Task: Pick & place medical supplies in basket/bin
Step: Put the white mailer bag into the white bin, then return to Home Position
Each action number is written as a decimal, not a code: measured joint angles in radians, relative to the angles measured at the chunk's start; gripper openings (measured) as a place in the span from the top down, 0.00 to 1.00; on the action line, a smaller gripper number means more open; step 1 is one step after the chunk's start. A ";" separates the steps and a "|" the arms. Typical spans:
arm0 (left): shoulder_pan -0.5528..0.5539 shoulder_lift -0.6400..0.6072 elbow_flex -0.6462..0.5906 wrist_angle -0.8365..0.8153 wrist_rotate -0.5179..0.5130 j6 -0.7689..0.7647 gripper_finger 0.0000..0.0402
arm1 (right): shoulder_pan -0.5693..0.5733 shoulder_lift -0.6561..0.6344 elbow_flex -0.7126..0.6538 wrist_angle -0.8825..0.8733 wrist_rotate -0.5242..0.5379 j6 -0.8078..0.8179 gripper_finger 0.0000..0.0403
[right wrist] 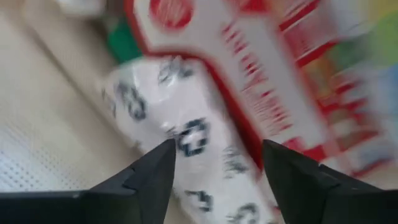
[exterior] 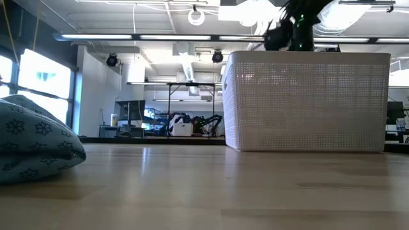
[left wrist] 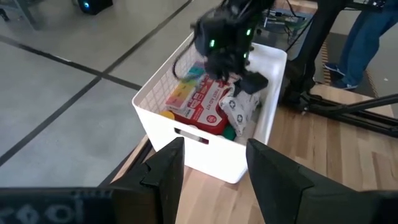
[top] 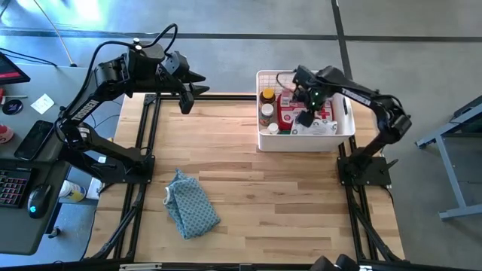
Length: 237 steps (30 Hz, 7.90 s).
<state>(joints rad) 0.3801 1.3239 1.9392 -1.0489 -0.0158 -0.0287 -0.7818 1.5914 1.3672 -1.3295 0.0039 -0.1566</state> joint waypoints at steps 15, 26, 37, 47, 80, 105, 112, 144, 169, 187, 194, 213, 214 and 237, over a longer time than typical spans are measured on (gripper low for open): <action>0.000 0.000 0.000 0.016 -0.009 0.089 0.49 | 0.003 -0.082 0.057 0.207 0.003 0.136 0.53; 0.000 -0.016 0.000 0.090 0.092 0.058 0.49 | 0.055 -0.104 0.056 0.224 -0.177 0.339 0.62; 0.146 -0.157 -0.238 0.151 0.392 -0.020 0.69 | 0.232 -0.330 0.057 0.262 -0.123 0.508 0.72; 0.209 -0.386 -0.644 0.504 0.482 -0.270 0.95 | 0.515 -0.583 -0.293 0.773 -0.088 0.824 0.81; 0.163 -0.516 -1.124 0.908 0.574 -0.617 0.94 | 0.893 -0.871 -1.158 1.959 0.275 0.972 1.00; -0.158 -0.632 -1.683 1.607 0.157 -0.824 0.95 | 0.827 -0.710 -1.156 1.909 0.183 1.005 1.00; -0.159 -0.631 -1.820 1.732 0.207 -1.000 0.89 | 0.828 -0.651 -1.156 1.947 0.180 1.033 1.00; -0.026 -0.797 -1.926 1.562 0.432 -0.972 0.95 | 0.737 -0.756 -1.356 2.319 0.036 1.147 1.00; 0.065 -0.816 -1.928 1.474 0.394 -0.614 0.80 | 0.815 -0.768 -1.353 2.262 -0.013 0.709 1.00; 0.065 -0.816 -1.928 1.456 0.314 -0.604 0.80 | 0.815 -0.769 -1.351 2.239 0.000 0.596 1.00; 0.065 -0.816 -1.928 1.456 0.314 -0.604 0.81 | 0.815 -0.769 -1.351 2.238 -0.001 0.598 1.00; 0.065 -0.827 -1.928 1.434 0.313 -0.604 0.82 | 0.815 -0.906 -1.351 1.875 -0.002 0.601 1.00; 0.065 -0.827 -1.928 1.434 0.313 -0.604 0.82 | 0.815 -0.915 -1.351 1.849 -0.001 0.600 1.00; 0.065 -1.228 -1.928 1.171 0.313 -0.605 0.82 | 0.815 -1.302 -1.352 1.409 -0.009 0.606 1.00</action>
<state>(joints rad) 0.4450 0.0958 0.0109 0.1224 0.2975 -0.6334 0.0334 0.2897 0.0151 0.0795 -0.0051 0.4489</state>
